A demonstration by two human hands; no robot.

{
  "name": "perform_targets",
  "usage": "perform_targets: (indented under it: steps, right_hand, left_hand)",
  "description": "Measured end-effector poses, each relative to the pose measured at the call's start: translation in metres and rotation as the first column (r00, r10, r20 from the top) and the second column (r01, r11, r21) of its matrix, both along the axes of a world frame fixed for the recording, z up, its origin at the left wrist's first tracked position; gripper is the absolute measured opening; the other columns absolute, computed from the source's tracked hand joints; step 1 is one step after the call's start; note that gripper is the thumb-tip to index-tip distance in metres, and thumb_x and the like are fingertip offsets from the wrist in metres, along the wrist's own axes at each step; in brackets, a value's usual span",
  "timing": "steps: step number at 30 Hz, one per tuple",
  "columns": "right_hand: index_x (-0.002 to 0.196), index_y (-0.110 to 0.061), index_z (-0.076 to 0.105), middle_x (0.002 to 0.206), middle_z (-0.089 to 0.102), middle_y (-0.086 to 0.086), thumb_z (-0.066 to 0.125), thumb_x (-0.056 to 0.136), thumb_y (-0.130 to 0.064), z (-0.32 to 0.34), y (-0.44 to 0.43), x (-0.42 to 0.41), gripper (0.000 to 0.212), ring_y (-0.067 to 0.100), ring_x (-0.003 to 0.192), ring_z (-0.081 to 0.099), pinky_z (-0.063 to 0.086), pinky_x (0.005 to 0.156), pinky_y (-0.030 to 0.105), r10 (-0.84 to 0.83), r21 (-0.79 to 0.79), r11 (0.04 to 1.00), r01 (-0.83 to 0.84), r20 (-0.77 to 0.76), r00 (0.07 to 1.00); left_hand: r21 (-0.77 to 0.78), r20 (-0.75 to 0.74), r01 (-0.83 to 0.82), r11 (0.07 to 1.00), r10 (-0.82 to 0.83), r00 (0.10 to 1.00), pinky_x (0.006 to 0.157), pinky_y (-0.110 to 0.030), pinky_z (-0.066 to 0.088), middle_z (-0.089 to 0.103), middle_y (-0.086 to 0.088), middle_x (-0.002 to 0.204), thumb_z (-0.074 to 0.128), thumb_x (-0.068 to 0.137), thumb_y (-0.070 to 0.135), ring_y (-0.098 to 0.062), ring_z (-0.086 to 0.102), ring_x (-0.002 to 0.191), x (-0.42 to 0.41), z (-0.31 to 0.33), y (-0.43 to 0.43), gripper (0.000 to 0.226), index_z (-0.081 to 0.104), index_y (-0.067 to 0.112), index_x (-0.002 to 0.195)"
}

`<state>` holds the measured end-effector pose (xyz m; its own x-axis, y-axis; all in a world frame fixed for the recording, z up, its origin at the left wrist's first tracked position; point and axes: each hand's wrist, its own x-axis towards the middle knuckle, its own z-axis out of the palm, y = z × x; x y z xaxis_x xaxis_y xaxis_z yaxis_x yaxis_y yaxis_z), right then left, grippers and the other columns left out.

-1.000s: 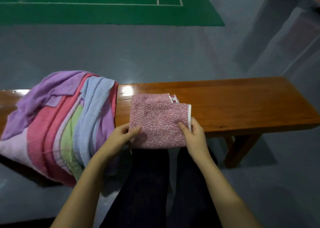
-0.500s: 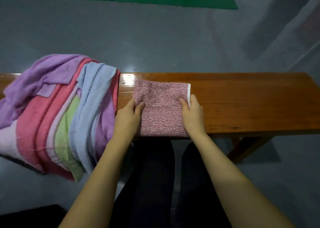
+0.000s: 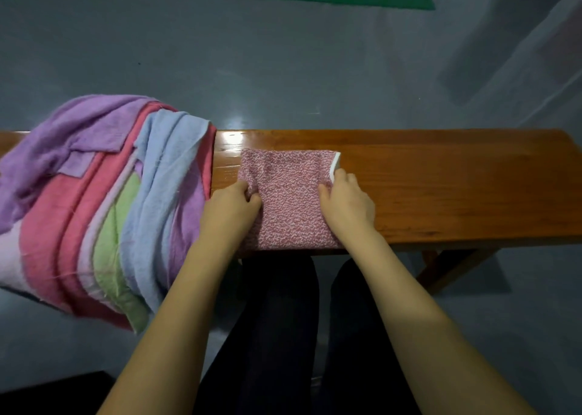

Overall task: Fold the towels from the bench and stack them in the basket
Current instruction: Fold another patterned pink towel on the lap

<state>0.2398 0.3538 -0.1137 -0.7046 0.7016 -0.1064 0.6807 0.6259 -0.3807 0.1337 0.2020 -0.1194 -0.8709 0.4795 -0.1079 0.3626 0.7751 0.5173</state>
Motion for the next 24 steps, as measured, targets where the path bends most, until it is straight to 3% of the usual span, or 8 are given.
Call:
perform_targets:
  steps: [3,5,7,10,13,17,21,24]
  right_hand:
    - [0.130,-0.004,0.040,0.128,0.047,0.013,0.048,0.096,-0.043,0.006,-0.002,0.008,0.053,0.029,0.115,0.046,0.042,0.088,0.039,-0.056,0.003,0.998,0.056,0.042,0.998]
    - [0.124,-0.004,0.043,0.120,0.054,0.012,0.057,0.091,-0.040,0.006,0.003,0.008,0.051,0.030,0.108,0.052,0.046,0.082,0.038,-0.128,-0.191,0.973,0.131,0.028,0.991]
    - [0.115,-0.004,0.050,0.107,0.061,0.006,0.068,0.082,-0.032,0.005,0.006,0.007,0.047,0.026,0.094,0.060,0.048,0.068,0.033,-0.216,-0.443,0.874,0.202,0.020,0.976]
    - [0.099,-0.005,0.063,0.095,0.069,0.011,0.073,0.074,-0.018,0.001,0.004,0.007,0.031,0.028,0.084,0.067,0.057,0.075,0.042,-0.292,-0.646,0.733,0.214,-0.015,0.956]
    - [0.086,-0.007,0.065,0.088,0.070,0.013,0.070,0.077,-0.008,0.004,0.000,0.011,0.011,0.031,0.082,0.069,0.057,0.080,0.047,-0.331,-0.777,0.614,0.138,-0.095,0.939]
    - [0.104,-0.011,0.063,0.091,0.072,0.005,0.068,0.086,-0.025,0.006,-0.006,0.022,0.023,0.023,0.080,0.070,0.056,0.069,0.034,-0.371,-0.895,0.443,-0.058,-0.242,0.896]
    - [0.118,-0.011,0.053,0.102,0.066,0.004,0.063,0.090,-0.023,0.002,-0.006,0.035,0.032,0.018,0.086,0.067,0.053,0.069,0.030,-0.444,-0.855,0.510,-0.090,-0.352,0.824]
    - [0.119,-0.014,0.047,0.105,0.062,0.001,0.058,0.094,-0.022,0.006,0.001,0.050,0.029,0.013,0.089,0.063,0.050,0.068,0.025,-0.450,-0.794,0.599,-0.107,-0.444,0.775]
  left_hand:
    - [-0.098,-0.035,-0.002,0.995,-0.001,0.999,0.075,-0.037,0.041,0.060,-0.020,0.103,0.053,0.089,0.048,-0.037,0.057,0.094,-0.009,0.004,0.001,0.037,0.053,0.011,0.083]
    - [-0.075,0.002,-0.082,0.994,0.082,0.997,0.081,-0.039,0.043,0.059,-0.023,0.111,0.058,0.085,0.056,-0.039,0.056,0.102,-0.009,0.006,0.003,0.059,0.053,0.002,0.107]
    - [-0.086,0.028,-0.120,0.989,0.123,0.992,0.079,-0.039,0.041,0.060,-0.025,0.113,0.063,0.083,0.052,-0.041,0.056,0.106,-0.007,0.006,0.005,0.066,0.047,-0.004,0.114]
    - [-0.114,0.097,-0.064,0.991,0.076,0.992,0.069,-0.033,0.037,0.066,-0.022,0.102,0.067,0.082,0.049,-0.037,0.061,0.095,-0.008,0.007,0.004,0.052,0.059,-0.001,0.095]
    - [-0.044,0.305,-0.058,0.997,0.068,0.950,0.067,-0.030,0.041,0.067,-0.012,0.086,0.072,0.079,0.040,-0.028,0.062,0.081,-0.012,0.010,-0.003,0.034,0.064,0.007,0.078]
    - [0.191,0.458,-0.060,0.980,-0.035,0.888,0.082,-0.036,0.053,0.070,-0.001,0.090,0.073,0.068,0.038,-0.020,0.066,0.084,-0.003,0.005,-0.008,0.029,0.065,0.017,0.087]
    - [0.439,0.426,-0.087,0.894,-0.122,0.897,0.093,-0.041,0.050,0.070,0.008,0.101,0.059,0.080,0.047,-0.013,0.065,0.094,0.013,0.003,-0.010,0.027,0.065,0.031,0.100]
    - [0.544,0.377,-0.083,0.835,-0.155,0.913,0.092,-0.032,0.046,0.066,0.012,0.108,0.055,0.092,0.038,-0.006,0.061,0.099,0.022,0.013,-0.005,0.020,0.059,0.032,0.112]
